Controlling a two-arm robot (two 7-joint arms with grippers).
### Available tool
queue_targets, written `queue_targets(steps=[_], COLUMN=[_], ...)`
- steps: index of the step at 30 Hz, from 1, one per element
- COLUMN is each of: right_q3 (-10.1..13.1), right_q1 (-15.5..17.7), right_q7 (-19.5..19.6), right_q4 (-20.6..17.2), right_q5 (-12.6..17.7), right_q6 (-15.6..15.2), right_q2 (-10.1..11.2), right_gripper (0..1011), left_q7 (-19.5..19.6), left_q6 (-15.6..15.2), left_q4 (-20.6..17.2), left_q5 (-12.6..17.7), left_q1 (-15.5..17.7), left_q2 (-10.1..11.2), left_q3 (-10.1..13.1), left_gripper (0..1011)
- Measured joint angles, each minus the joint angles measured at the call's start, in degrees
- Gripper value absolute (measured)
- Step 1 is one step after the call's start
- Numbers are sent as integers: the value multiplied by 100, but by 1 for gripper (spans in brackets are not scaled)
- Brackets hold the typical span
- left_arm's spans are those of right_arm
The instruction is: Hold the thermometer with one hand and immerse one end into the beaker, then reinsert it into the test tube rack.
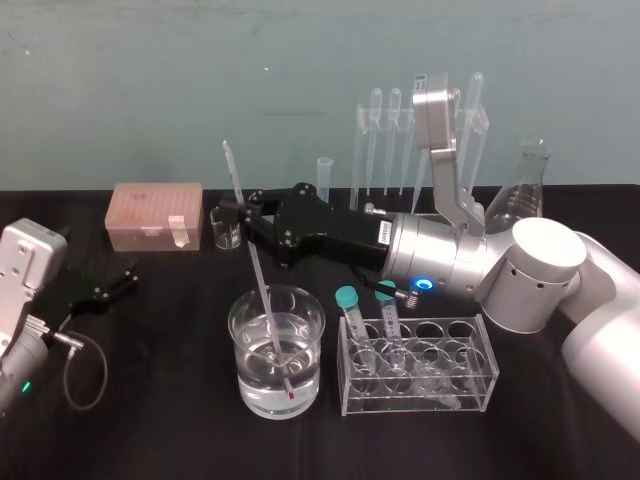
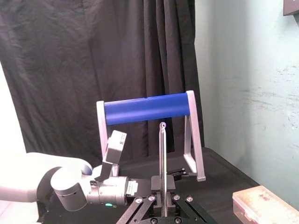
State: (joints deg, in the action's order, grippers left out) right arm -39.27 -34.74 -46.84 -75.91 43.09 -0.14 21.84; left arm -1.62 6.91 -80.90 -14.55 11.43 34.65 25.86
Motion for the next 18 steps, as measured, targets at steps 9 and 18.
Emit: queue_targets(steps=[9,18], right_q3=[45,286], right_q1=[-31,-336], right_q7=[-10,-127], right_q4=[-64,-543], right_q5=[65,604], right_q6=[-77,-493], right_q2=[25,164], right_gripper=[56,56], left_q7=[0,0], left_q6=[0,0], left_q4=[0,0], left_q5=[0,0], left_q1=[0,0], left_q2=[0,0], left_q3=[0,0], left_gripper=[1008,1008])
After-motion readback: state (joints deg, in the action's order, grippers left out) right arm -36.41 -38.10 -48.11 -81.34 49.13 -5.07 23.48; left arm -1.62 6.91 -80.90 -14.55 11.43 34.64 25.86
